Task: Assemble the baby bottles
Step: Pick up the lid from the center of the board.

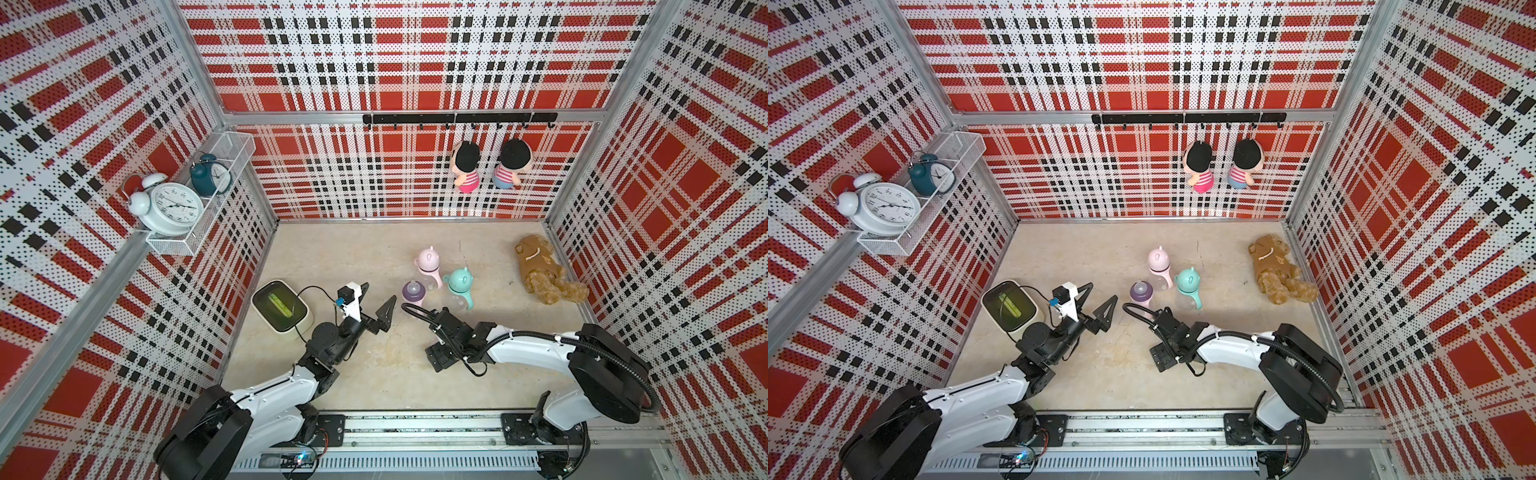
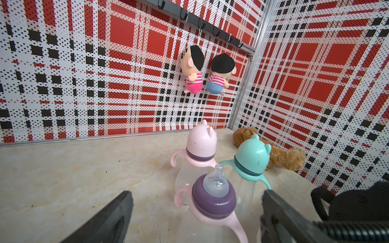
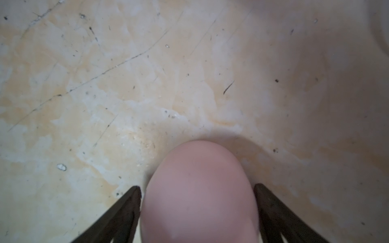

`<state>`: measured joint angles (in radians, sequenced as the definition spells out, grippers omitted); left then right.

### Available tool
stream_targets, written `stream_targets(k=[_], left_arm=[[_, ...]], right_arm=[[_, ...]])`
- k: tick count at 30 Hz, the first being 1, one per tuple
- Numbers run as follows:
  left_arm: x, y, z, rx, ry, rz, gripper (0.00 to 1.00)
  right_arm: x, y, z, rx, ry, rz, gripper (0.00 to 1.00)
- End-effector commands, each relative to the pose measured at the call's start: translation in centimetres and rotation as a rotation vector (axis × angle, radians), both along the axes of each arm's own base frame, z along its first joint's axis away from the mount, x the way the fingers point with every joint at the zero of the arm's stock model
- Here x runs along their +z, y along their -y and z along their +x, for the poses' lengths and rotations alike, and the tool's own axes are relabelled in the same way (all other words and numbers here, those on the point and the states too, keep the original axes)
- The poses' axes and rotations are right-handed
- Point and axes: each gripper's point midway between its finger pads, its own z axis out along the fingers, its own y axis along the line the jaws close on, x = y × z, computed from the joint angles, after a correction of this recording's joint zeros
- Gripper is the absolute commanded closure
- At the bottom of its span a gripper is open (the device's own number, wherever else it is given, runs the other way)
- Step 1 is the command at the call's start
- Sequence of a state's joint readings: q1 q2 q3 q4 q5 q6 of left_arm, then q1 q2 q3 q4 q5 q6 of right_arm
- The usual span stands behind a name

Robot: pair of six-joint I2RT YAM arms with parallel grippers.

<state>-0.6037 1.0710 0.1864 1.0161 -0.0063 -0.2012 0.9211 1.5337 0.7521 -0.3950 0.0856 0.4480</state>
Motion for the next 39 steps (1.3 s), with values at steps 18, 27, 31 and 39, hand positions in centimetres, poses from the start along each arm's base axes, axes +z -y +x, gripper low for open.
stream_targets(k=[18,27,31,39], left_arm=[[0.7,0.0,-0.3,0.000,0.029,-0.005,0.02],[0.6,0.2,-0.2,-0.006,0.023,-0.005,0.02],[0.7,0.2,-0.2,-0.006,0.026,-0.006,0.02],[0.5,0.1,0.0,0.002,0.017,-0.009,0.02]], right_arm=[[-0.6,-0.5,0.2,0.041,-0.040,-0.034,0.26],[0.7,-0.5,0.0,0.049,-0.037,-0.016,0.34],[2.0,-0.6,-0.2,0.048,-0.042,-0.004,0.34],[8.6,-1.0,-0.1,0.040,0.020,0.081,0.33]])
